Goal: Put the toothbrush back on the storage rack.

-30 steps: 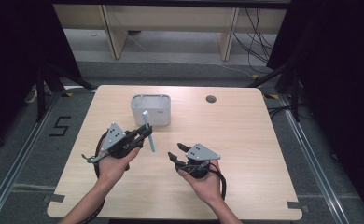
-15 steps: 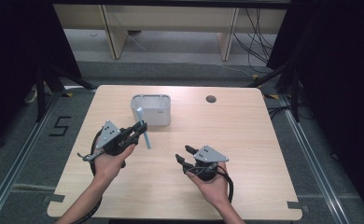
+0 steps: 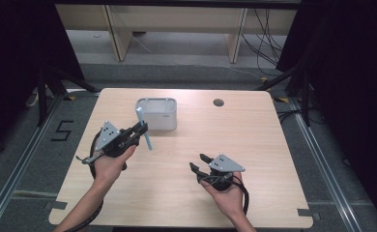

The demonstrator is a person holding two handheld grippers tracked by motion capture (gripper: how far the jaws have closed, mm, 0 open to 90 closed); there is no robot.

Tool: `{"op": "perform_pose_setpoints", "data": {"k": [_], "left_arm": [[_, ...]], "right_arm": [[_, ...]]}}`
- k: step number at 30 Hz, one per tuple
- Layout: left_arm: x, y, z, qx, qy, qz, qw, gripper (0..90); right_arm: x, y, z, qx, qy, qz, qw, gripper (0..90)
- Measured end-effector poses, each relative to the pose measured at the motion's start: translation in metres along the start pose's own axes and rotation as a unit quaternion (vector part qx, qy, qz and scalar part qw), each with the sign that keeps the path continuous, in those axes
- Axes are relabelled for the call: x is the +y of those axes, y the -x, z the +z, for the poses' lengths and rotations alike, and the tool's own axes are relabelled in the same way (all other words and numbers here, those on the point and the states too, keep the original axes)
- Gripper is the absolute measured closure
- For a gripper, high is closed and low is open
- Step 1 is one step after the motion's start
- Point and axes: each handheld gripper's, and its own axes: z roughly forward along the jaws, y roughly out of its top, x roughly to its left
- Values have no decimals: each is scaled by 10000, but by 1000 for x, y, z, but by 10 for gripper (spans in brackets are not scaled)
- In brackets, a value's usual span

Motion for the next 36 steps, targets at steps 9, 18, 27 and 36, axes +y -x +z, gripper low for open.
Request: {"op": "perform_pose_setpoints", "data": {"k": [9, 18, 27, 36], "left_arm": [[3, -6, 1, 86, 51, 17, 9999, 793], [6, -15, 3, 203, 89, 43, 9997, 793], [10, -24, 4, 329, 132, 89, 9993, 793], [13, -32, 7, 409, 150, 92, 9990, 792]], "right_arm": [[-4, 6, -11, -101, -77, 144, 9998, 498], [-10, 16, -20, -237, -4, 125, 9996, 501], [-17, 19, -26, -338, 62, 229, 9991, 502], [-20, 21, -28, -336, 88, 354, 9988, 502]]}}
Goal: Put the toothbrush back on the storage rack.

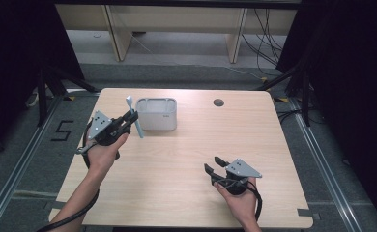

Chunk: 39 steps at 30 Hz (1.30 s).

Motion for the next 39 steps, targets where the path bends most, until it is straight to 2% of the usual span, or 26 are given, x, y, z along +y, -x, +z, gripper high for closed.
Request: {"op": "perform_pose_setpoints", "data": {"k": [4, 5, 9, 10, 19, 21, 25, 30, 34, 35, 39], "left_arm": [[1, -4, 2, 45, -15, -11, 10000, 793], [2, -5, 3, 50, -4, -22, 10000, 793], [4, -8, 5, 88, -12, -13, 10000, 792], [5, -9, 6, 98, -15, -14, 9999, 793], [11, -15, 14, 165, 30, 12, 9999, 792], [12, -17, 16, 191, 32, 1, 9998, 792], [14, -21, 19, 228, 48, 9, 9997, 792], [16, -25, 23, 290, 44, -21, 9996, 792], [19, -28, 27, 314, 52, -61, 9995, 792], [20, -28, 27, 311, 56, -54, 9995, 792], [23, -30, 30, 324, 81, -45, 9994, 792]], "right_arm": [[-1, 1, 0, -50, 88, -56, 9999, 502], [-1, 0, 0, 15, 27, 73, 10000, 502], [-1, 0, 0, 41, 6, 69, 10000, 503], [-1, 2, 0, -26, 55, -54, 10000, 502], [-2, 1, 2, 29, 95, 24, 9999, 503], [-2, 0, 2, 40, 37, 94, 9999, 503], [-2, 0, 1, -2, 61, 34, 10000, 503], [-2, -1, 2, 36, 40, 125, 9999, 503], [-2, 0, 2, 41, 39, 80, 10000, 503], [-2, 1, 2, -8, 54, 7, 10000, 503], [-3, 0, 2, 34, 36, 86, 10000, 503]]}}
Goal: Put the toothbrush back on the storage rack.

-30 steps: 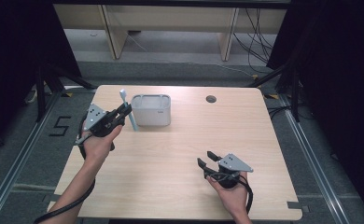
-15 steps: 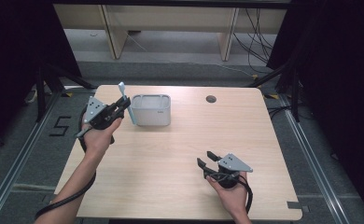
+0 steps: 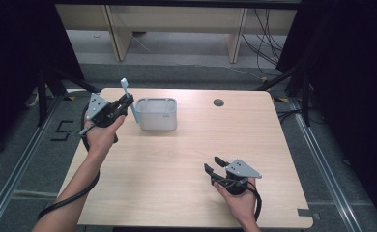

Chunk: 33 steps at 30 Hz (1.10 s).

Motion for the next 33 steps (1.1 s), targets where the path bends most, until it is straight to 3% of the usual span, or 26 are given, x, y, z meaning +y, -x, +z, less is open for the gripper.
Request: {"op": "perform_pose_setpoints", "data": {"k": [3, 4, 25, 26, 33], "left_arm": [[2, -2, 2, 31, 6, 13, 10000, 792], [3, -2, 3, 38, 14, 16, 10000, 792], [12, -12, 19, 156, 55, -7, 9999, 792], [13, -13, 20, 159, 64, -6, 9999, 792], [14, -15, 26, 193, 57, -3, 9998, 792]], "right_arm": [[0, 1, 0, 2, 20, -59, 10000, 503], [0, -1, -1, -16, -32, 112, 9999, 502], [-1, 0, -2, -60, -35, 85, 9999, 500], [0, 3, -1, -102, 27, -124, 9999, 500], [-1, 3, -1, -98, 39, -118, 9999, 500]]}}
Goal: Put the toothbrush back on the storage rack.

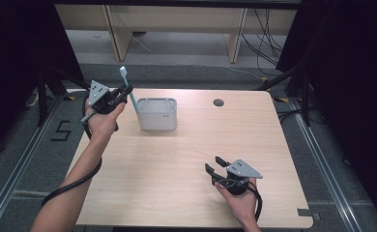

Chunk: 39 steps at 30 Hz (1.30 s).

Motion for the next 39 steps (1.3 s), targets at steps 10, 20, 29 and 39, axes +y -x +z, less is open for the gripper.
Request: {"op": "perform_pose_setpoints", "data": {"k": [10, 20, 29, 39], "left_arm": [[-3, -4, 7, 36, -22, 32, 10000, 792], [-6, -4, 14, 55, -46, 78, 9999, 792], [-10, -4, 19, 45, -70, 108, 9999, 791], [-13, -4, 22, 53, -123, 148, 9998, 791]], "right_arm": [[0, 0, 0, -2, -3, -4, 10000, 499], [0, 0, 0, 20, 0, 24, 10000, 499], [0, 0, 0, 20, 2, 23, 10000, 499], [-1, -1, 1, 108, 12, 120, 9999, 499]]}}
